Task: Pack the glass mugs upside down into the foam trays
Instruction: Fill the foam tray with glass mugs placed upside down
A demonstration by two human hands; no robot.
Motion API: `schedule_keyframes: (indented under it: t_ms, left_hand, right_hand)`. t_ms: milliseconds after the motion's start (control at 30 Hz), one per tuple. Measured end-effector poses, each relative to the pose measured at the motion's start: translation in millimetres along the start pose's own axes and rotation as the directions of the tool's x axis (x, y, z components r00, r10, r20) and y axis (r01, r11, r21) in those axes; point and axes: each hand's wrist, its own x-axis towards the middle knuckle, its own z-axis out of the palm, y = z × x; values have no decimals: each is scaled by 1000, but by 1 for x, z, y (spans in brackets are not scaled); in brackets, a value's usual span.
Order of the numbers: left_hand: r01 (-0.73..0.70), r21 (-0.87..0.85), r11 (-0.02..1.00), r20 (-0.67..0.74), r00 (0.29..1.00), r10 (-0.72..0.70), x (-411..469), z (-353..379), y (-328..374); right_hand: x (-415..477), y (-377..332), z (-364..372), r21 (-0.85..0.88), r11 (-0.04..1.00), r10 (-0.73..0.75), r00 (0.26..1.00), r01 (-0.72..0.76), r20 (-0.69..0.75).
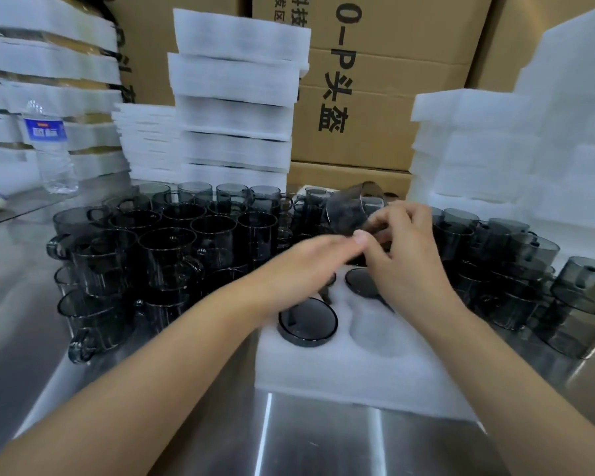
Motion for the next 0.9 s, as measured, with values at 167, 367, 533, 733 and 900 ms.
schedule_keyframes:
  t_ms: [167, 367, 533, 733, 900]
  left_hand:
    - [51, -388, 920, -135, 985, -111, 10, -6, -9]
    - [17, -578, 816, -157, 979, -132, 11, -5, -4]
    - [40, -565, 824, -161, 974, -158, 11, -7, -6]
    - [13, -665, 747, -96, 990, -103, 8, -14, -8]
    - [11, -638, 770, -52, 997, -58, 6, -18, -11]
  right_hand:
    - [-6, -4, -2, 115, 977, -166, 980, 179, -110]
    - [-12, -6, 14, 66, 988, -146, 977, 137, 156]
    - [-16, -4, 7, 131, 986, -121, 984, 104, 130]
    - [-16, -4, 1, 49, 989, -146, 986, 142, 79]
    - [-18, -4, 1, 67, 963, -265, 963, 262, 41]
